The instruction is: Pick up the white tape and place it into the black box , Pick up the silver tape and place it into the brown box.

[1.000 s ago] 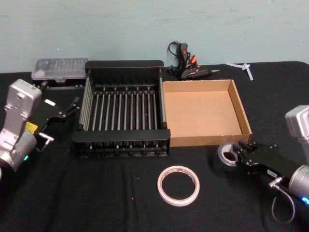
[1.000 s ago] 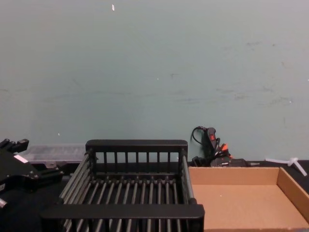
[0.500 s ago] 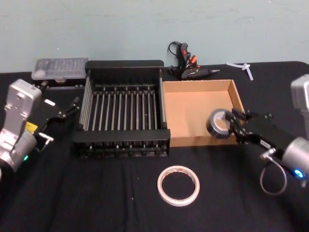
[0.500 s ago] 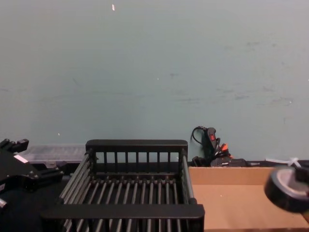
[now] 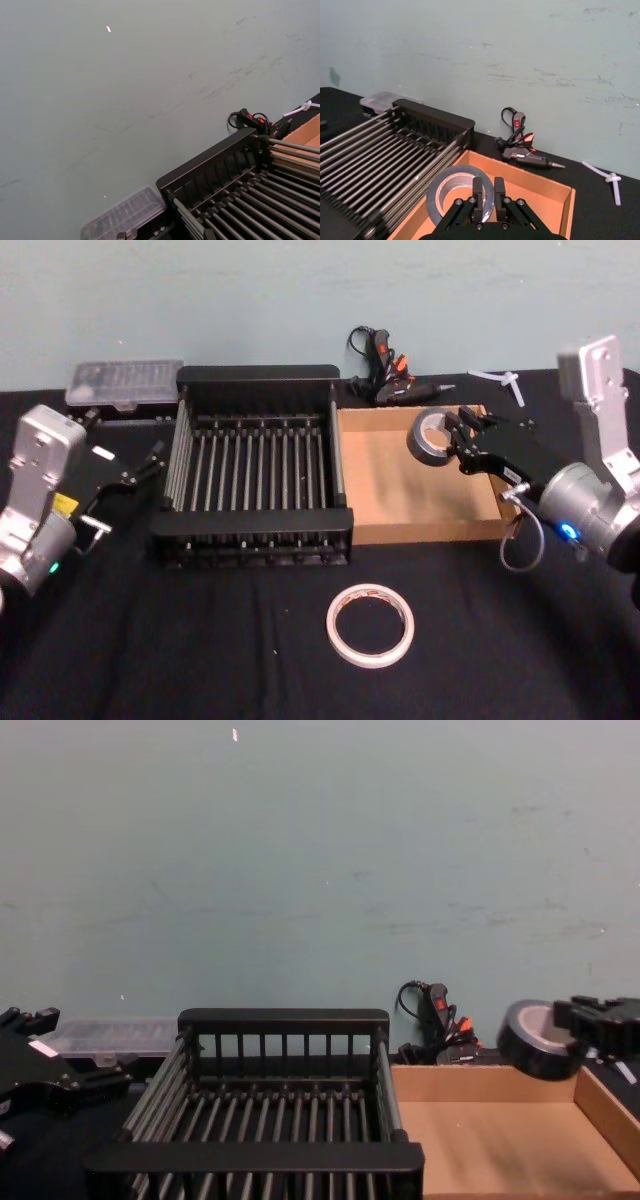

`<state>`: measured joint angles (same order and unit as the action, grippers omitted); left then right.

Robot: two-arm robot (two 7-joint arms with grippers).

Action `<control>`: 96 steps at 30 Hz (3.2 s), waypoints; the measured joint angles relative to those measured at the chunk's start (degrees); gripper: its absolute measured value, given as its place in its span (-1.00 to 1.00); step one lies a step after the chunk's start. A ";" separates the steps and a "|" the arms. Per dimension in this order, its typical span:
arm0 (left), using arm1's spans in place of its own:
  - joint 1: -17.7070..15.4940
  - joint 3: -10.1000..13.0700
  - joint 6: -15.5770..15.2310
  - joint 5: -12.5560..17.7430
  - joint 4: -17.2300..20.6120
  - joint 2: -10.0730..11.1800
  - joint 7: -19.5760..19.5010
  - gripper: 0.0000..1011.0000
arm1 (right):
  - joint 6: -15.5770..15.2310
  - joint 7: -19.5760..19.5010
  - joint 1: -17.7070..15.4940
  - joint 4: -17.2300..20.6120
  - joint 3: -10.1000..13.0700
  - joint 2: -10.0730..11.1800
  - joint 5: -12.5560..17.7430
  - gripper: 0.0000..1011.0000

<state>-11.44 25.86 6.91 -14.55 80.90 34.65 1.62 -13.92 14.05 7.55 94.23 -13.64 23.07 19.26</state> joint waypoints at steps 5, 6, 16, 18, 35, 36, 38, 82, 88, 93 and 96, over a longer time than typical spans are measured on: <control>0.01 0.00 0.00 0.00 0.00 0.00 0.00 0.98 | -0.83 -0.86 3.68 -4.26 -1.22 -2.03 -1.83 -0.72; 0.00 0.00 0.00 0.00 0.00 0.00 0.00 0.98 | -1.14 -1.07 4.75 -5.71 -1.56 -2.67 -2.42 -0.72; 0.00 0.00 0.00 0.00 0.00 0.00 0.00 0.98 | -2.31 -2.20 9.50 -14.17 -2.78 -6.32 -5.50 -0.72; 0.00 0.00 0.00 0.00 0.00 0.00 0.00 0.98 | -2.41 -2.40 10.11 -15.69 -2.90 -6.90 -6.16 -0.72; 0.00 0.00 0.00 0.00 0.00 0.00 0.00 0.98 | -2.67 -2.21 11.11 -19.52 -2.59 -8.70 -9.39 -0.72; 0.00 0.00 0.00 0.00 0.00 0.00 0.00 0.98 | -2.67 -2.21 11.11 -19.52 -2.59 -8.70 -9.39 -0.72; 0.00 0.00 0.00 0.00 0.00 0.00 0.00 0.98 | -2.67 -2.20 11.11 -19.53 -2.59 -8.69 -9.39 -0.72; 0.00 0.00 0.00 0.00 0.00 0.00 0.00 0.98 | -2.60 -2.18 11.16 -19.55 -2.63 -8.61 -9.17 0.98; 0.01 0.00 0.00 0.00 0.00 0.00 0.00 0.98 | -2.61 -2.18 11.16 -19.55 -2.63 -8.61 -9.17 0.98; 0.00 0.00 0.00 0.00 0.00 0.00 0.00 0.98 | -2.62 -1.30 10.47 -18.37 -1.88 -8.40 -8.98 0.98; 0.01 0.00 0.00 0.00 0.00 0.00 0.00 0.98 | -2.80 -0.39 9.23 -16.28 -1.07 -7.95 -8.44 0.98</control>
<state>-11.43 25.86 6.91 -14.55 80.90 34.65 1.62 -16.72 13.66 16.78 77.95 -14.71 15.12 10.82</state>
